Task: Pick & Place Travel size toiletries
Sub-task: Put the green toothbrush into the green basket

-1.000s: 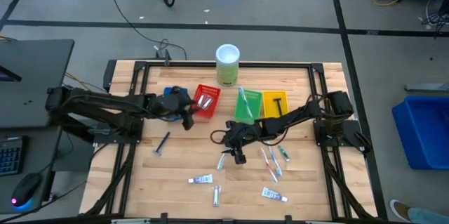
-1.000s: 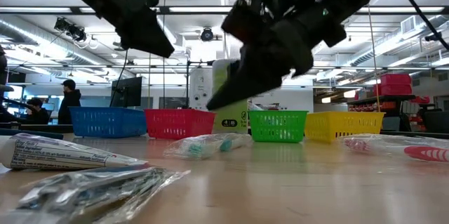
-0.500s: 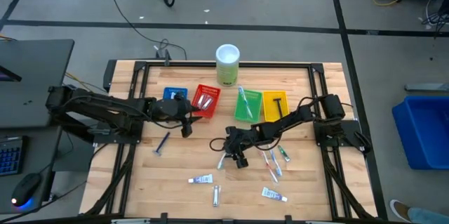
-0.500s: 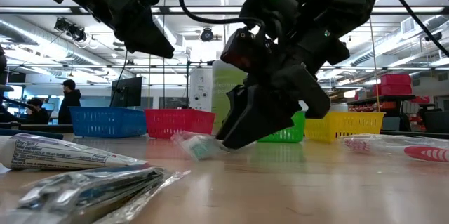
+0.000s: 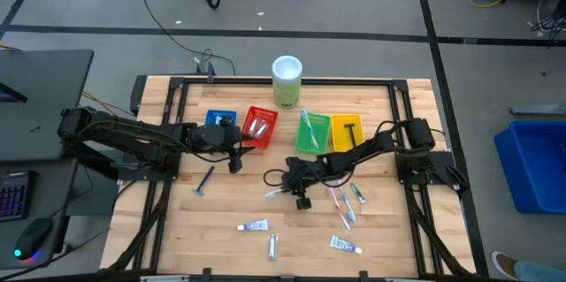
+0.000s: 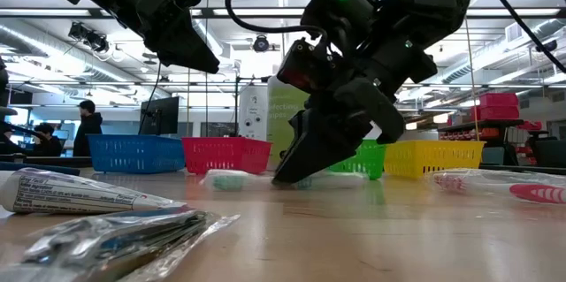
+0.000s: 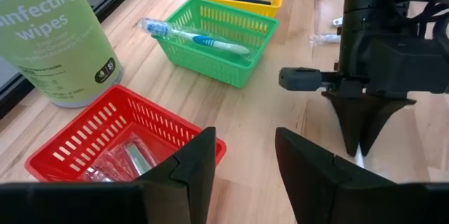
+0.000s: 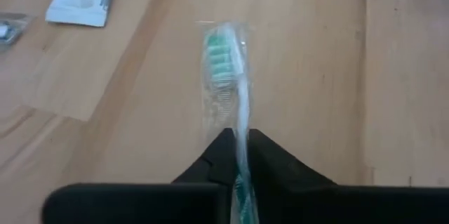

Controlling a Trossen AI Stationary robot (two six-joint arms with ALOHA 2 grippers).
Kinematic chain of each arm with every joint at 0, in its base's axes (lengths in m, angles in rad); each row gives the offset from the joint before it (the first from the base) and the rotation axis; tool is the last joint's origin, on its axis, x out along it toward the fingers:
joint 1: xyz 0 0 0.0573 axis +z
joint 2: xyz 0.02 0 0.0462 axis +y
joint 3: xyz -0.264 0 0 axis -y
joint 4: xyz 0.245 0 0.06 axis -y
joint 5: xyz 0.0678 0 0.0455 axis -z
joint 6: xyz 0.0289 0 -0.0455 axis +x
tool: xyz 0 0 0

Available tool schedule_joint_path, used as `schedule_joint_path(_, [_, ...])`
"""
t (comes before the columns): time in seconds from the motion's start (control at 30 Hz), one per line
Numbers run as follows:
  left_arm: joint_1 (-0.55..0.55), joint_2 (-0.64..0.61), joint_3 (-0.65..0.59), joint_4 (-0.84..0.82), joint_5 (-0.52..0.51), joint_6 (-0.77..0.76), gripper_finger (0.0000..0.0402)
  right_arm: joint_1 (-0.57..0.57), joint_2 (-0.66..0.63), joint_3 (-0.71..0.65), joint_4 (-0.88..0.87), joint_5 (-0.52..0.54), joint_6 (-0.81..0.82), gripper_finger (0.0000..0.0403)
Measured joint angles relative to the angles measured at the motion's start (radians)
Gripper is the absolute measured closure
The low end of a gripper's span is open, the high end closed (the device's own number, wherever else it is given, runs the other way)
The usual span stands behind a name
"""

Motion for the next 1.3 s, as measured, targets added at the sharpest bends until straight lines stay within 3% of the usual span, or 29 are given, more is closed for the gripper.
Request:
schedule_joint_path(0.17, [0.000,0.000,0.000,0.000,0.000,0.001,0.0247,0.004,-0.105,-0.007,-0.055,0.002,0.067,0.0378])
schedule_joint_path(0.27, [0.000,0.000,0.000,-0.001,0.000,0.002,0.0247,-0.004,-0.218,-0.002,-0.101,0.124,0.119,0.0372])
schedule_joint_path(0.33, [0.000,0.000,0.000,-0.001,-0.004,0.002,0.0247,-0.007,-0.285,-0.004,-0.164,0.271,0.147,0.0371])
schedule_joint_path(0.5, [0.000,0.000,0.000,0.000,-0.009,-0.001,0.0247,-0.025,-0.416,-0.004,-0.234,0.780,0.374,0.0370])
schedule_joint_path(0.6, [0.000,0.000,0.000,0.001,-0.009,-0.003,0.0247,-0.052,-0.436,-0.026,-0.257,0.914,0.522,0.0369])
schedule_joint_path(0.77, [0.000,0.000,0.000,0.004,-0.011,-0.005,0.0247,-0.107,-0.410,-0.077,-0.238,0.918,0.707,0.0369])
schedule_joint_path(0.97, [0.000,0.000,0.000,0.006,-0.012,-0.006,0.0247,-0.184,-0.355,-0.189,-0.078,0.959,0.747,0.0368])
schedule_joint_path(1.17, [0.000,0.000,0.000,0.007,-0.012,-0.006,0.0247,-0.246,-0.332,-0.296,0.220,0.863,0.712,0.0368])
schedule_joint_path(1.3, [0.000,0.000,0.000,0.009,-0.012,-0.006,0.0247,-0.268,-0.329,-0.333,0.283,0.768,0.712,0.0368])
